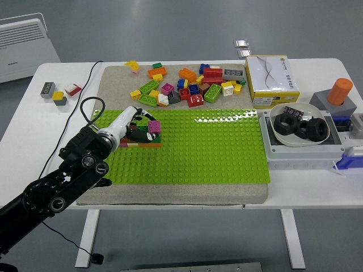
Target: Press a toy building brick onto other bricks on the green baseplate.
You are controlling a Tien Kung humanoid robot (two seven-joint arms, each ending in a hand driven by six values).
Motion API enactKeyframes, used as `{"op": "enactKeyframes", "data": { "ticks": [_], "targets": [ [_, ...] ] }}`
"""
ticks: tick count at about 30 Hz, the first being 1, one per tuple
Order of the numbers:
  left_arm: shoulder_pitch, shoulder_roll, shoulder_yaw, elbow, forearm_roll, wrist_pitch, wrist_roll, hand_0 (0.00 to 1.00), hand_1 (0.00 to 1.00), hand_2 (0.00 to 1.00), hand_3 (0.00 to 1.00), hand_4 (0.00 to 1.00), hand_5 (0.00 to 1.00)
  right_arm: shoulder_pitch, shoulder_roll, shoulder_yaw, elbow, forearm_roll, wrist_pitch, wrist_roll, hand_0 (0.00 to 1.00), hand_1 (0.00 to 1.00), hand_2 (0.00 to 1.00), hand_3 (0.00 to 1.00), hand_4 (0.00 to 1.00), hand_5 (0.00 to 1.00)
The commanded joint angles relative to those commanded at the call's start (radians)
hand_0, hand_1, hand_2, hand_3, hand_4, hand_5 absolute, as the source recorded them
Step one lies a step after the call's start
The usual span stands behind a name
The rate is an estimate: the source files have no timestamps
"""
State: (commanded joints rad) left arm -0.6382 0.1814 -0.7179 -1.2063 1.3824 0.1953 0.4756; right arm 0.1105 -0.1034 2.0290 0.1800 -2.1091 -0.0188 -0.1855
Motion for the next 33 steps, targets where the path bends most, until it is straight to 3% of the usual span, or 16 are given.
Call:
{"op": "enactKeyframes", "data": {
  "ticks": [33],
  "targets": [
    [-0.001, 0.001, -0.004, 0.009, -0.011, -0.015, -0.005, 0.859, 0.893, 0.898, 0.554, 0.440, 0.002, 0.000, -0.001, -0.003, 0.000, 0.000, 0.000, 0.003, 0.519, 0.682, 0.716, 0.695, 0.740, 0.793]
  ]
}}
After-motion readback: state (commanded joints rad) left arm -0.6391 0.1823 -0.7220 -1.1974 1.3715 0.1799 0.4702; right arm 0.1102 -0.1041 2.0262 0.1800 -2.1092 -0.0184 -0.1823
